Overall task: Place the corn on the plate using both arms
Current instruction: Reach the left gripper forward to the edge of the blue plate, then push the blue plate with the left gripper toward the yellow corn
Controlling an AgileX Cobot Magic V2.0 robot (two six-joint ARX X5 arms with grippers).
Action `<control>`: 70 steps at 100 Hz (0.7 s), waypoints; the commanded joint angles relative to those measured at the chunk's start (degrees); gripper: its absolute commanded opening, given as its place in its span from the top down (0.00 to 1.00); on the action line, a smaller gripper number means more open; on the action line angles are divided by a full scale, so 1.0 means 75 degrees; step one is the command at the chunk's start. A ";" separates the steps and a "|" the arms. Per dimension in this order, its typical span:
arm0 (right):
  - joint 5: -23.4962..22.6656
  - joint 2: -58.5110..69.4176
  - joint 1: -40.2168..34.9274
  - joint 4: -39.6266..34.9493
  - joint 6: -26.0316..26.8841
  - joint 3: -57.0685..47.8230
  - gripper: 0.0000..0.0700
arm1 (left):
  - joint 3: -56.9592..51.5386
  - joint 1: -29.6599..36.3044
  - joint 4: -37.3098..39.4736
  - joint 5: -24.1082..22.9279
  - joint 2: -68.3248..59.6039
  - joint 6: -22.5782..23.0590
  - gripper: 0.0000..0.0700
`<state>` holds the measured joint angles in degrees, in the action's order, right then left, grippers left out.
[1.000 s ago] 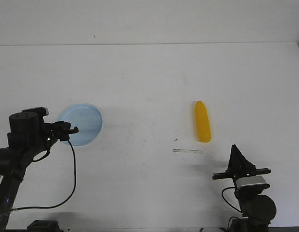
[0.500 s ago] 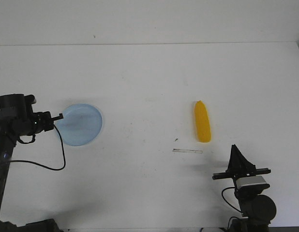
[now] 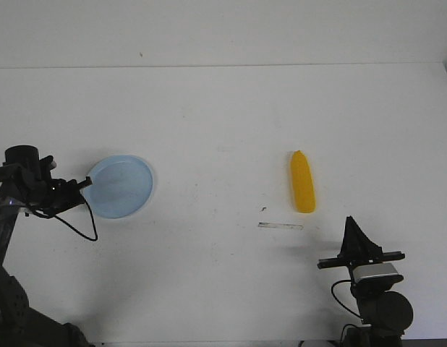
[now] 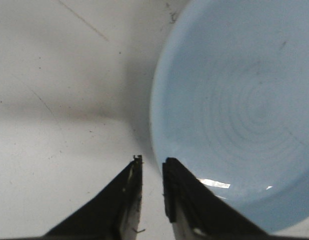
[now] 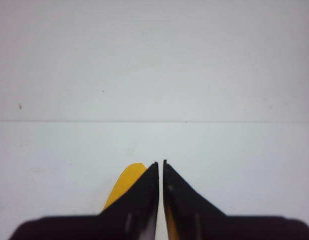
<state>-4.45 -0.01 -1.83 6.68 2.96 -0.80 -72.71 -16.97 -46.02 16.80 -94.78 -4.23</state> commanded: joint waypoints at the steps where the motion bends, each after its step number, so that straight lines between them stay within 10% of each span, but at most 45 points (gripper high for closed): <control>1: 0.0003 0.0012 -0.0006 0.0079 -0.0003 0.0012 0.98 | -0.0157 -0.0050 -0.0044 0.0032 -0.0297 -0.0064 0.75; 70: 0.0000 0.0012 -0.0006 0.0079 -0.0003 0.0009 0.98 | -0.0152 -0.0047 0.0679 0.0778 -0.0784 -0.0207 0.63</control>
<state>-4.45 -0.01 -1.83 6.68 2.96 -0.80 -72.71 -17.12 -41.21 21.98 -99.37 -5.34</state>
